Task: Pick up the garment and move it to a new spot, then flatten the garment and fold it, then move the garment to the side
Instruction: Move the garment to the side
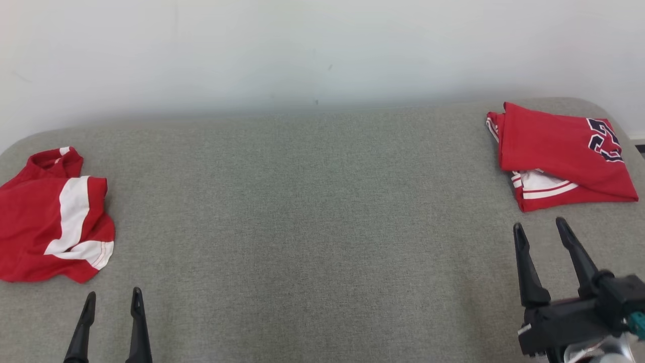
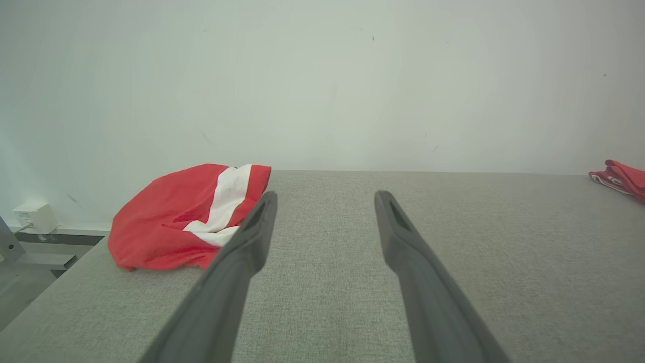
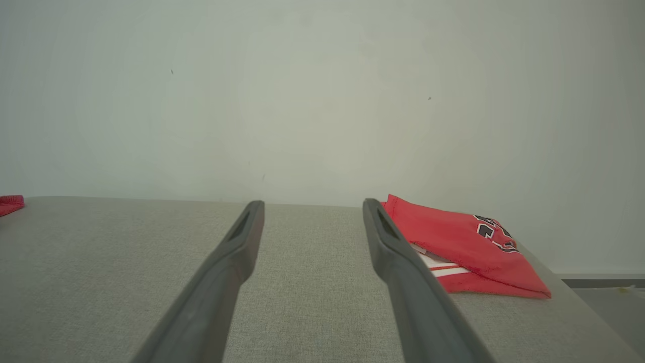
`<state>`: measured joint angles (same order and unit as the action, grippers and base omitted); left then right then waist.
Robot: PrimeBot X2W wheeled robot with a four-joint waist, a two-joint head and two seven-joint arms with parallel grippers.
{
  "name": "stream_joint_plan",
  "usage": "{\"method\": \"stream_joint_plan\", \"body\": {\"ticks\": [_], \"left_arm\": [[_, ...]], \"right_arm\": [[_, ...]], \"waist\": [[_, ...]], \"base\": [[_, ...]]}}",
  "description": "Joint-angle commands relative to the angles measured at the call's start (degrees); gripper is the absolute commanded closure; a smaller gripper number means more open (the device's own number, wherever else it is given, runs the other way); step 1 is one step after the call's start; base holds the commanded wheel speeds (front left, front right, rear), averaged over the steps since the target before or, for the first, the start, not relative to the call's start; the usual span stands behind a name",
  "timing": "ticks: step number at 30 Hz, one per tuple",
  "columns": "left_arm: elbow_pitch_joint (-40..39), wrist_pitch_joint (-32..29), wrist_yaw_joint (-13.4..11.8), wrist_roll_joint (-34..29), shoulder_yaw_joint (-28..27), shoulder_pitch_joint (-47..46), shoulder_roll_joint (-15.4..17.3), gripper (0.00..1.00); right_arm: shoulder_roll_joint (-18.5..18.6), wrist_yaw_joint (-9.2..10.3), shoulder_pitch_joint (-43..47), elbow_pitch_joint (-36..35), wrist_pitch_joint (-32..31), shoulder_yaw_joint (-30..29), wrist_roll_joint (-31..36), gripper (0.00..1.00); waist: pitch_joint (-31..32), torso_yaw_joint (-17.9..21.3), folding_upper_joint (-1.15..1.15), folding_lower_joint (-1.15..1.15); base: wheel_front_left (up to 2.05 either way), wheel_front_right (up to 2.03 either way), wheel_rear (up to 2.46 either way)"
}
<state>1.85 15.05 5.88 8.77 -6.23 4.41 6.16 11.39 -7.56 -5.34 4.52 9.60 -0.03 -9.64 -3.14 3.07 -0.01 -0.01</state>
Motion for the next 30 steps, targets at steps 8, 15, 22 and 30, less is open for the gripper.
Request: {"method": "stream_joint_plan", "body": {"ticks": [8, 15, 22, 30], "left_arm": [[1.9, 0.2, 0.2, -0.2, 0.0, 1.8, -0.7, 0.00], [3.7, 0.2, 0.4, 0.1, 0.1, 2.8, -0.8, 0.00], [4.9, 0.2, 0.5, 0.1, 0.5, 2.8, -0.9, 0.00], [6.1, 0.2, 0.7, 0.3, 1.2, 1.7, -0.6, 0.00]], "right_arm": [[-3.2, 0.17, 8.3, -4.0, 1.2, -1.4, -0.2, 0.00], [-4.6, 0.17, 11.6, -3.9, 1.8, -1.5, -0.3, 0.00], [-5.3, 0.17, 12.4, -2.5, 2.5, -1.0, -0.7, 0.00], [-5.6, 0.17, 12.5, -0.6, 3.1, -0.5, -1.3, 0.00]], "waist": [[1.9, -1.1, 0.01, 0.01], [2.9, -1.3, 0.01, 0.01], [3.5, -2.1, 0.01, 0.01], [3.8, -3.1, 0.01, 0.01]], "base": [[0.00, 0.00, 0.00], [0.00, 0.00, 0.00], [0.00, 0.00, 0.00], [0.00, 0.00, 0.00]]}}
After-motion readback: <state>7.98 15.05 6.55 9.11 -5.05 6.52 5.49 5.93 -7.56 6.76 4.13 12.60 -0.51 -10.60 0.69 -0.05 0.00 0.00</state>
